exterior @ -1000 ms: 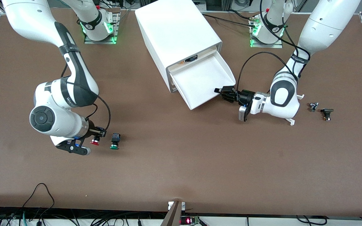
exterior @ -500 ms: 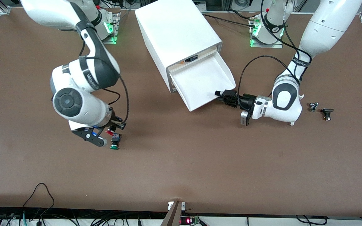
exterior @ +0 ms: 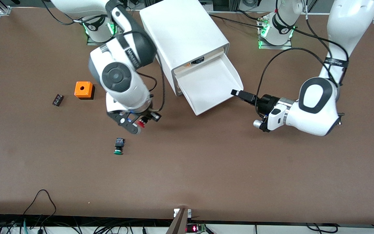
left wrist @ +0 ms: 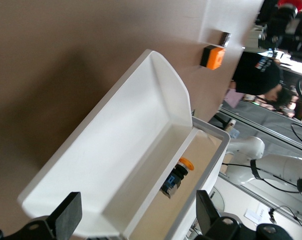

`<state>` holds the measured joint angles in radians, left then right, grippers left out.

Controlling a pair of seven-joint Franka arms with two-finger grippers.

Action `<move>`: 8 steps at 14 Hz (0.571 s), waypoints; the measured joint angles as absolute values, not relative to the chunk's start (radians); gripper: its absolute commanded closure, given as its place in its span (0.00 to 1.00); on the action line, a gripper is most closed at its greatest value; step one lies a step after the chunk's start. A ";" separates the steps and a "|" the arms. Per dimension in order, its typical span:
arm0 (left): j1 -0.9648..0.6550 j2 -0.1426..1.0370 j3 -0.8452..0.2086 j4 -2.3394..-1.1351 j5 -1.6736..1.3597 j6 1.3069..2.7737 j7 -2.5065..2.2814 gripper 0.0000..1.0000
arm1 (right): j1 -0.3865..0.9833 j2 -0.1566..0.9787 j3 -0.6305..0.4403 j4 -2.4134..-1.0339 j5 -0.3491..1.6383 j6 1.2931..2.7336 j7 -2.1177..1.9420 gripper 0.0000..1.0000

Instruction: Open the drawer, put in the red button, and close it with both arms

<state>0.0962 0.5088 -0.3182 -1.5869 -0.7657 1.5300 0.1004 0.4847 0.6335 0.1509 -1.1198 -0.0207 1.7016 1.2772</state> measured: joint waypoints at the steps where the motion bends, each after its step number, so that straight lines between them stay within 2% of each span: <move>1: 0.096 0.507 -0.320 -1.543 -0.713 1.495 0.026 0.00 | 0.491 0.633 0.177 -1.118 -0.021 1.702 1.331 1.00; 5: 0.086 0.485 -0.334 -1.440 -0.474 1.450 -0.187 0.00 | 0.496 0.633 0.278 -1.117 -0.021 1.758 1.542 1.00; 8: 0.021 0.434 -0.340 -1.404 -0.182 1.448 -0.236 0.00 | 0.551 0.635 0.305 -1.117 -0.022 1.849 1.701 1.00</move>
